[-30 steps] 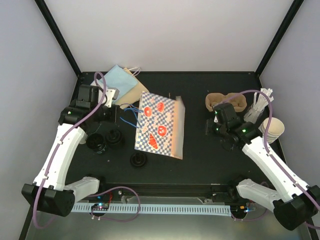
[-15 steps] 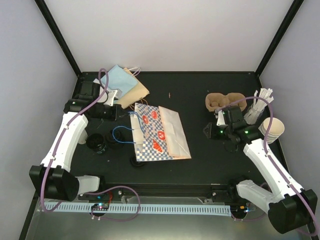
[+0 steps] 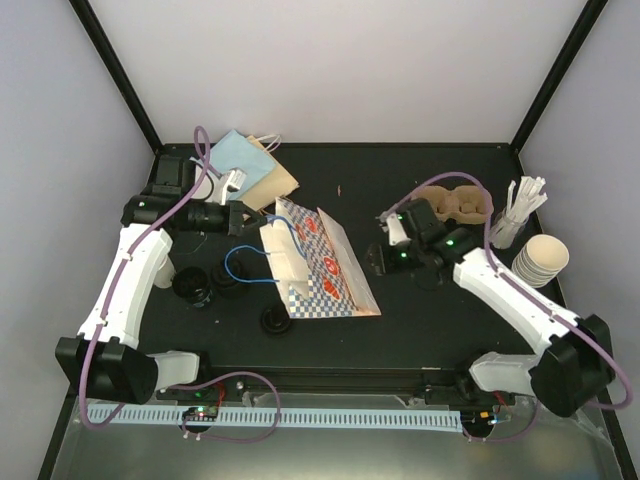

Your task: Pack the takeout coffee

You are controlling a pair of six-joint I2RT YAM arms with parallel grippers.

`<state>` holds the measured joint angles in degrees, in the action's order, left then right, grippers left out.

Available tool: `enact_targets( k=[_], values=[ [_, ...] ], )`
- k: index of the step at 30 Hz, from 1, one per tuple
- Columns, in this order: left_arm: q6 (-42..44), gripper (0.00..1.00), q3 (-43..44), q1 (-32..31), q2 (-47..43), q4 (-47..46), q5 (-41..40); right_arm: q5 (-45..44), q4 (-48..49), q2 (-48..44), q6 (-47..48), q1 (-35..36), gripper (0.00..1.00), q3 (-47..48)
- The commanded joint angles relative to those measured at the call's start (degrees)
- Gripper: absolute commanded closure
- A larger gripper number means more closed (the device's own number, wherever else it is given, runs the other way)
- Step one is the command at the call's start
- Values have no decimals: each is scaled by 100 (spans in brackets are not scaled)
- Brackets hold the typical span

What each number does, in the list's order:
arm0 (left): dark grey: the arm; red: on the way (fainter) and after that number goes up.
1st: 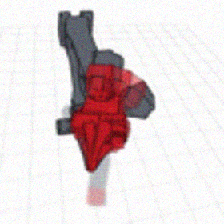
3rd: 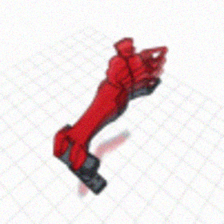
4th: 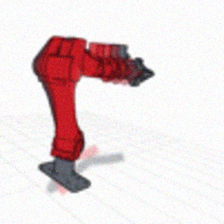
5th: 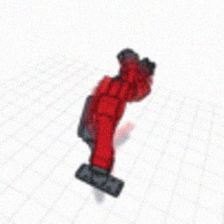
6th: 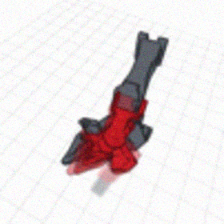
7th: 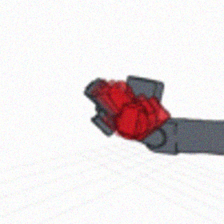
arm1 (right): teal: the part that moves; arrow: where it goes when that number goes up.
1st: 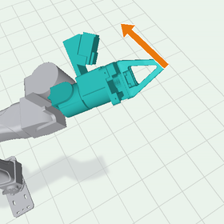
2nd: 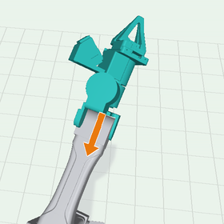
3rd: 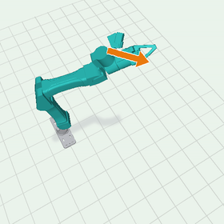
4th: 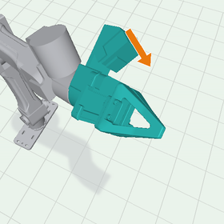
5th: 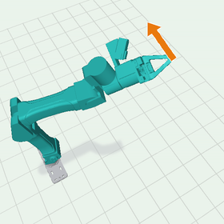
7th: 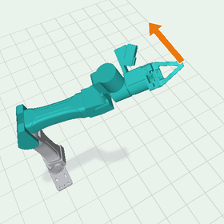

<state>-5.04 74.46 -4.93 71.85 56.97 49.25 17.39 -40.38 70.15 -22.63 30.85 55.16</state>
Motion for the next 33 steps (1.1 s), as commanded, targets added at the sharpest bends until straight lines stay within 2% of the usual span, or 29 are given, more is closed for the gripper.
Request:
enact_targets(
  k=[1,5,13,21,23,26,29,31,33],
  values=[
    [-102,99,245,10,-109,-107,489,-615,35,464,72,631,45,648],
    [-120,98,266,13,-110,-99,541,-1175,-97,900,84,1081,44,994],
    [-94,99,254,6,-67,-29,524,-1535,-240,1611,217,1584,43,1371],
    [-36,98,225,9,-66,28,513,-1779,-264,1938,193,1734,45,1541],
    [-19,98,220,10,-66,57,483,-1861,-249,1939,190,1731,50,1534],
    [9,99,232,13,-62,102,452,-1878,-271,1956,190,1732,76,1541],
    [41,98,240,11,-79,187,334,-1924,-373,1898,174,1732,94,1564],
    [66,99,237,10,-88,248,218,-1940,-382,1741,135,1726,99,1524],
    [104,98,231,10,-84,322,80,-1961,-392,1506,103,1721,99,1478]
  ],
)
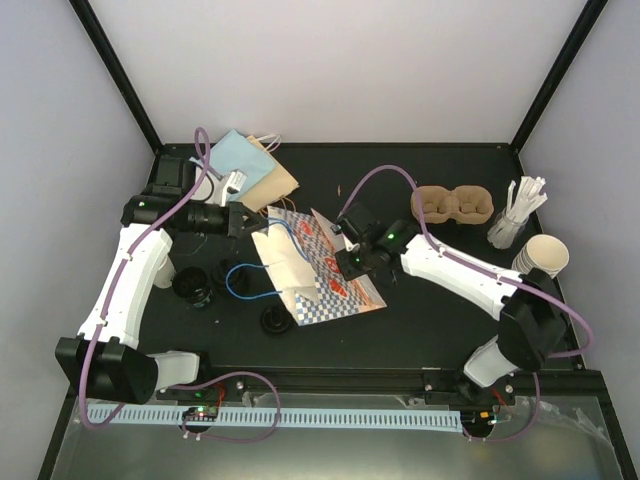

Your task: Pack the takeout coffee

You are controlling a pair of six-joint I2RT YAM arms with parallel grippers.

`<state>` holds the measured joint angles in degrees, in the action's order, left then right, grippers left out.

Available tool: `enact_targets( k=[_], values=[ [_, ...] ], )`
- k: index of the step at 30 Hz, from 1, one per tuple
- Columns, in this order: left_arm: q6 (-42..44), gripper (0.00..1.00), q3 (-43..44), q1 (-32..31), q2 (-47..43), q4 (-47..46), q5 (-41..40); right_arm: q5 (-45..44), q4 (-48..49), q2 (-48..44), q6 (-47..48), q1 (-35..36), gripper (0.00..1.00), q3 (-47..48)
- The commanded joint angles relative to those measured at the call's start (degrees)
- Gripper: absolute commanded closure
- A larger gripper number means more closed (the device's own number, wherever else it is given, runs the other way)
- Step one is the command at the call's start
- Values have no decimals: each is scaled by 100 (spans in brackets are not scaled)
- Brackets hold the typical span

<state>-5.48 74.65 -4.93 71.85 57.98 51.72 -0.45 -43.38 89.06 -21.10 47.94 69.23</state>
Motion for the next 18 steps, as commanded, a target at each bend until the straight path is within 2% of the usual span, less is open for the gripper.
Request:
enact_targets(
  k=[1,5,8,14,18],
  values=[
    [156,98,208,10,-80,256,-227,-174,-107,-494,-59,-6,99,51],
    [156,99,207,34,-56,341,-267,78,-169,-1016,-99,-267,99,-128],
    [173,98,202,87,-64,355,-350,632,-90,-1590,-117,-757,99,-428],
    [214,98,160,326,-65,438,-589,2137,249,-2649,-183,-2440,99,-1204],
    [200,98,89,480,-114,401,-699,2899,274,-2908,-224,-3111,99,-1439]
  ],
)
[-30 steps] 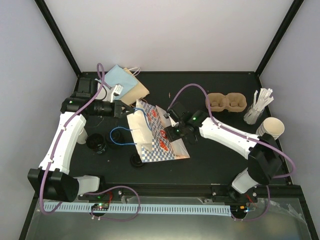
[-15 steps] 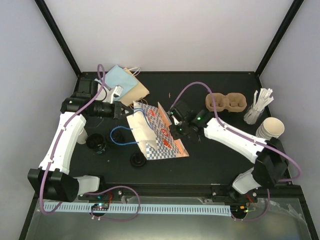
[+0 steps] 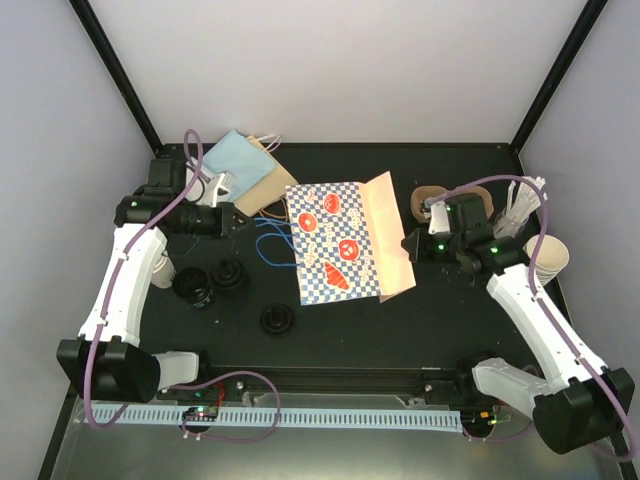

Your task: Pack the takeout coffee

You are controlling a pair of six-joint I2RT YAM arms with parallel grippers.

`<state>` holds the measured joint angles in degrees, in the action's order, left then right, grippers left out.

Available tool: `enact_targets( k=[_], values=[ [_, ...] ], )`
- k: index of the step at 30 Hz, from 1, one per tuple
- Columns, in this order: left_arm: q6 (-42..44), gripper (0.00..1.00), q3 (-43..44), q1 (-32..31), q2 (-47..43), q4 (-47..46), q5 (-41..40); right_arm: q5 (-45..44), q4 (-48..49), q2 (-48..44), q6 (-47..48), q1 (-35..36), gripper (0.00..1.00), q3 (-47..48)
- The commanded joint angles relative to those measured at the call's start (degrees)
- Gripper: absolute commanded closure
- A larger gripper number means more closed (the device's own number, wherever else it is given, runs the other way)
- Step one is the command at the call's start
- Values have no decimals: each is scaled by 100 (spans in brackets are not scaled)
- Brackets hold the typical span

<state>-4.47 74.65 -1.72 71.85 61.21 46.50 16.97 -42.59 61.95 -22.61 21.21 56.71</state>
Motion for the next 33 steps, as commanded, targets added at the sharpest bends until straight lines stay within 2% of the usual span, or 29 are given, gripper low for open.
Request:
enact_targets(
  k=[1,15,33],
  values=[
    [96,98,81,177,-116,71,-202,1280,219,-221,-106,-522,99,-235],
    [35,98,-32,453,-232,6,-521,2484,627,-531,-366,-1617,99,-917],
    [-43,98,0,629,-295,-21,-678,2372,763,-660,-524,-2186,99,-1347]
  ],
)
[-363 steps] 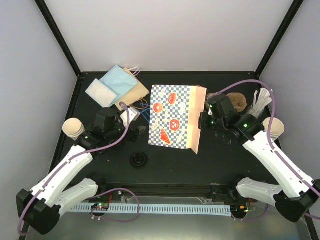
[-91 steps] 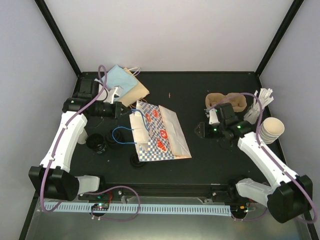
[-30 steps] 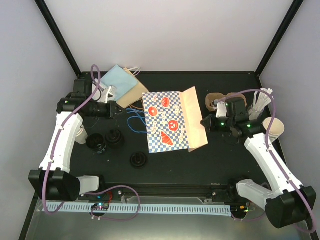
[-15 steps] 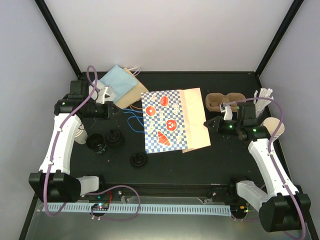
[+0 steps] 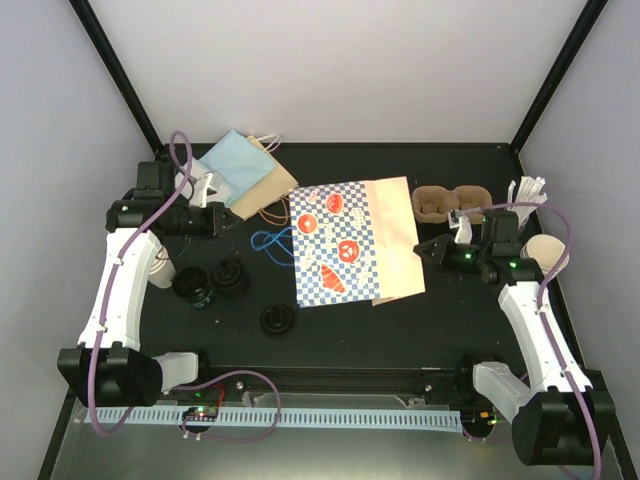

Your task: Pack the takeout coffee

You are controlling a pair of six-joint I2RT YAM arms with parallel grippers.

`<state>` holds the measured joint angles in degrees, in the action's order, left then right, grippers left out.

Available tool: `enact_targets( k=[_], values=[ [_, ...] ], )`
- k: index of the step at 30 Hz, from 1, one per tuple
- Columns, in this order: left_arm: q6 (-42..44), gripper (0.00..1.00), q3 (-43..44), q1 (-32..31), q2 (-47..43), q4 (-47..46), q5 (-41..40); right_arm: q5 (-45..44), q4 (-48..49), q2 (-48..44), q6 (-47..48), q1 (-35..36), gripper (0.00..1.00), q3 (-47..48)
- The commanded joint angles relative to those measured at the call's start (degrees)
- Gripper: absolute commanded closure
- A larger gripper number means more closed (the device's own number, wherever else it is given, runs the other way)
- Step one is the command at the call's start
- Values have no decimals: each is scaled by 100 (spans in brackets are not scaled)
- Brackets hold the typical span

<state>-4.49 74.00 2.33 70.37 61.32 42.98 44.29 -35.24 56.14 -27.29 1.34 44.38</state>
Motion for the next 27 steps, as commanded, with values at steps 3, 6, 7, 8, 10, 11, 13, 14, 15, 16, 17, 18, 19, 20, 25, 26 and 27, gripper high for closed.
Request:
enact_targets(
  k=[3,6,7,8,10,11,13,14,15,16,17,18,19,20,25,26,27],
  values=[
    [-64,98,124,219,-120,-26,-212,-293,93,-14,-60,-196,99,-168],
    [-156,98,188,211,-136,-47,97,-161,194,69,-35,-199,99,-241],
    [-236,99,176,198,-165,-128,283,-1,260,115,-37,-202,99,-279],
    [-324,99,154,174,-217,-243,464,102,323,176,-55,-199,99,-321],
    [-492,98,135,27,-306,-424,537,178,460,258,-116,-187,99,-389],
    [-514,98,120,-63,-331,-472,476,136,473,308,-127,-192,99,-394],
    [-572,98,-12,-282,-354,-556,268,80,491,327,-130,-195,99,-391],
    [-627,94,-137,-397,-357,-641,184,58,492,327,-133,-190,99,-387],
    [-695,88,-301,-531,-351,-795,124,54,492,327,-123,-190,99,-372],
    [-763,83,-470,-663,-354,-911,40,61,486,327,-100,-194,99,-350],
    [-817,75,-613,-844,-357,-1024,-108,69,465,323,-83,-194,99,-332],
    [-864,66,-742,-1025,-362,-1134,-293,83,451,315,-63,-196,99,-313],
    [-926,54,-845,-1183,-387,-1239,-513,106,434,300,-55,-190,99,-300],
    [-963,43,-976,-1323,-439,-1413,-676,143,431,276,-49,-191,99,-284],
    [-1009,1,-1700,-1669,-1129,-2511,-1247,369,388,152,-65,-180,99,-135],
    [-1115,1,-1833,-1683,-1316,-2698,-1410,385,372,101,-73,-179,99,-85],
    [-1311,1,-1973,-1675,-1471,-2835,-1567,406,349,68,-94,-181,99,-19]
  ],
)
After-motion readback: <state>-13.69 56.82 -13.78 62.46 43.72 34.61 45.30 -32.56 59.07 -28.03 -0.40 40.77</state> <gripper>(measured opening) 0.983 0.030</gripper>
